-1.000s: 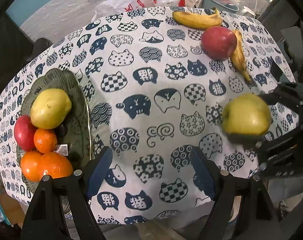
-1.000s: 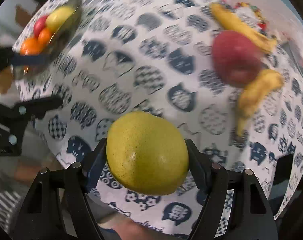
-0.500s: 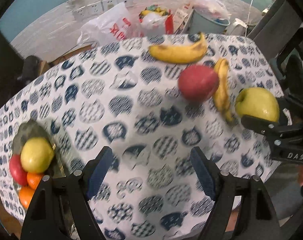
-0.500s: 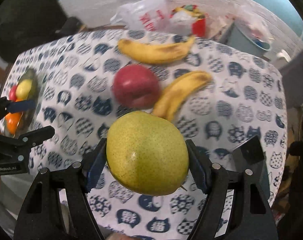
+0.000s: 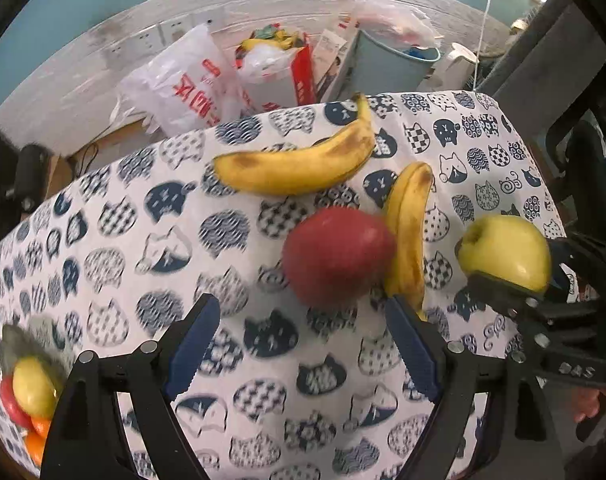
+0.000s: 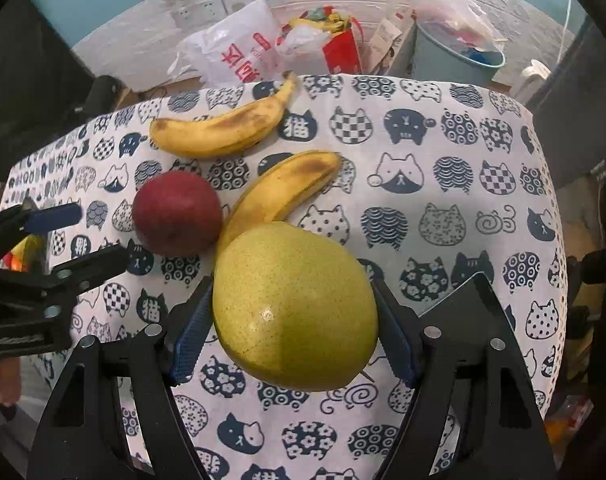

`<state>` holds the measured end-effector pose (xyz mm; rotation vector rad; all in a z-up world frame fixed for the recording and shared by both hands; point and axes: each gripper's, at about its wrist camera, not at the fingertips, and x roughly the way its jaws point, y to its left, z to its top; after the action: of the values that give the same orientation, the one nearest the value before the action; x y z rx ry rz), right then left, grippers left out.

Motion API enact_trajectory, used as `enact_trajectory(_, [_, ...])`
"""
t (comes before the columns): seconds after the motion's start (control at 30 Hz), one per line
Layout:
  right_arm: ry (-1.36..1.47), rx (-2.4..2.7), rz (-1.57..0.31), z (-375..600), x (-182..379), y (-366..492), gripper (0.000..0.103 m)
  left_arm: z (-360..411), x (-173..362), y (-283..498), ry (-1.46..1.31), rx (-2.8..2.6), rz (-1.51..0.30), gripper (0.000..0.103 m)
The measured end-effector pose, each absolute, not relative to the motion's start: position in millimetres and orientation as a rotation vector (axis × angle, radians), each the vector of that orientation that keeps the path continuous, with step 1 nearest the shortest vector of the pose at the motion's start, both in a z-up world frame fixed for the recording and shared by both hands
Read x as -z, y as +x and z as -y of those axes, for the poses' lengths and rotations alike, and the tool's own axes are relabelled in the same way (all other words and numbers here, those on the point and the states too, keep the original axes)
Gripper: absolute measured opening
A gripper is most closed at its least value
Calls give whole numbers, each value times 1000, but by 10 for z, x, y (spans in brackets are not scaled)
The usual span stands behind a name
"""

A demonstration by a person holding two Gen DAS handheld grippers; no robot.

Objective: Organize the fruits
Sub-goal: 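Grasp the red apple with the left tool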

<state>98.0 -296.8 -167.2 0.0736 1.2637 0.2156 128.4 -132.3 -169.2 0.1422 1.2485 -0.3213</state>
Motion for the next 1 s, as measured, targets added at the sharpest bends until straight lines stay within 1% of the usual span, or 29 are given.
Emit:
enact_trajectory(0.27, [118, -206, -1263, 3113, 1690, 1031, 76, 1492, 1890, 1416, 224, 364, -1233, 87])
enact_trajectory(0.57, [125, -205, -1278, 3110, 1752, 1088, 76, 1550, 2040, 1522, 189, 422, -1245, 87])
enact_trajectory(0.77, [123, -208, -1288, 3098, 1787, 1095, 76, 1556, 2114, 1606, 114, 439, -1258, 87])
enact_trajectory(0.87, [124, -207, -1290, 3098, 1795, 1094, 76, 1516, 2130, 1641, 46, 459, -1260, 81])
enact_trajectory(1.0, [124, -207, -1291, 3090, 1793, 1103, 76, 1509, 2132, 1635, 44, 459, -1251, 81])
